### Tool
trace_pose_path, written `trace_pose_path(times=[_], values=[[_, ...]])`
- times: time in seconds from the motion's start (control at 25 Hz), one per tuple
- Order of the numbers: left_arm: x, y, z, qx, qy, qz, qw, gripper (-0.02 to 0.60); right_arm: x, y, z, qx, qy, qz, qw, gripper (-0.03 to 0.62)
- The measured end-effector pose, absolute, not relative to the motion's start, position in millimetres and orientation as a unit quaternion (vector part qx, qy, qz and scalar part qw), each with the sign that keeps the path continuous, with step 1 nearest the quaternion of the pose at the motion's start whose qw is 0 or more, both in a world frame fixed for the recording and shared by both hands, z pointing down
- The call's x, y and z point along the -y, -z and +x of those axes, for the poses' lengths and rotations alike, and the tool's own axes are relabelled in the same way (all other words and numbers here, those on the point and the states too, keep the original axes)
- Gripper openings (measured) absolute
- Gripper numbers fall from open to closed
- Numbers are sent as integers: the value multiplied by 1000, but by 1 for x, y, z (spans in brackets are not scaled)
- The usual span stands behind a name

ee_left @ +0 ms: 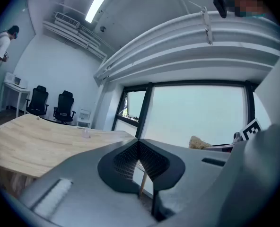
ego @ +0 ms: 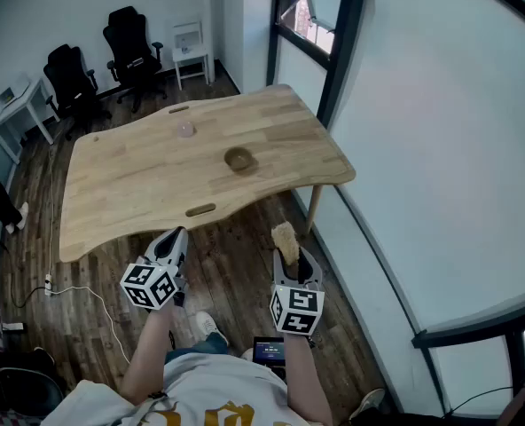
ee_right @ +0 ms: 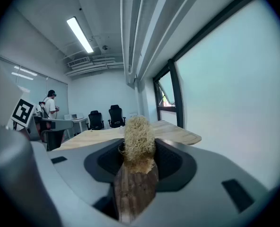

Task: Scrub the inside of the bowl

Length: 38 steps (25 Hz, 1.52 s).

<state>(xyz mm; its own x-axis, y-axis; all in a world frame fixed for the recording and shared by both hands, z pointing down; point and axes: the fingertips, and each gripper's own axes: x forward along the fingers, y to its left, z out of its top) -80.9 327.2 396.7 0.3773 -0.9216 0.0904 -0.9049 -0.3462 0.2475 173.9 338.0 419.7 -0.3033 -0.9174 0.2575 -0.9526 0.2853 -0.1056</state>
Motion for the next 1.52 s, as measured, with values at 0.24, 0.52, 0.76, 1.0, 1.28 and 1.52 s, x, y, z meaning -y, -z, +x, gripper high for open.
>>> trace_pose_path(times=[0.24, 0.52, 0.76, 1.0, 1.28, 1.52], values=[[-338, -391, -67, 552, 26, 824, 124, 2, -346, -424, 180, 800, -121, 582, 80, 183], [-340, -383, -65, 558, 27, 821, 120, 2, -347, -423, 179, 809, -101, 572, 87, 184], [-323, -388, -71, 552, 32, 824, 125, 2, -339, -433, 164, 823, -94, 549, 108, 184], [-286, -411, -71, 549, 36, 822, 148, 2, -309, -449, 174, 813, -164, 553, 77, 184], [-188, -433, -68, 534, 42, 828, 165, 2, -227, -469, 176, 799, -170, 569, 92, 184], [-76, -444, -87, 530, 29, 828, 180, 2, -128, -476, 155, 795, -183, 568, 114, 184]])
